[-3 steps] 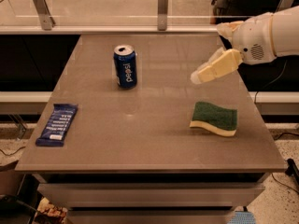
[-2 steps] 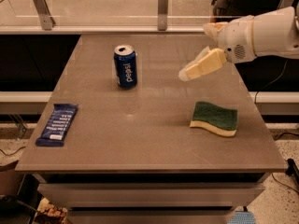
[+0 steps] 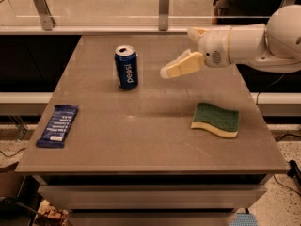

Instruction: Pick pepsi can

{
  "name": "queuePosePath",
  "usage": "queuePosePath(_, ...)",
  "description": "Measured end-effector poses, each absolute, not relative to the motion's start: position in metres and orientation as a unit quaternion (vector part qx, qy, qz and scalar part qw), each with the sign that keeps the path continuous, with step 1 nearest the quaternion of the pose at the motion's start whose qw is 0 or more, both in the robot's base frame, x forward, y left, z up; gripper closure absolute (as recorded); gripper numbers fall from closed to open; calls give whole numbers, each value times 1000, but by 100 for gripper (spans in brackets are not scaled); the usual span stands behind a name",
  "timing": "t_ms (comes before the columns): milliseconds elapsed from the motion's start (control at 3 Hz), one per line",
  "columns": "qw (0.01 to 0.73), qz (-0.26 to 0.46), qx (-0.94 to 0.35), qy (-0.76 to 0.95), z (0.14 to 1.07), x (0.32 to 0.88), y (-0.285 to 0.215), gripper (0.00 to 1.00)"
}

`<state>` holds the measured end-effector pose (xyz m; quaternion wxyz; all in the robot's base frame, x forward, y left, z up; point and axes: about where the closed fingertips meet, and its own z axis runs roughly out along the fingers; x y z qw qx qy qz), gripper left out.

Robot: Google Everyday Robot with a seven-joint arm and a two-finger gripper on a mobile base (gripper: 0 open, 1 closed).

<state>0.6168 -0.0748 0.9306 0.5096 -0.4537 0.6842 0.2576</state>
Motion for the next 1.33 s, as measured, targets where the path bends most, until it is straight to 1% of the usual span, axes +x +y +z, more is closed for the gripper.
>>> queuePosePath(667, 526, 294, -436, 668, 927, 631, -27, 0)
queuePosePath(1333, 516, 333, -450, 648, 915, 642, 19, 0)
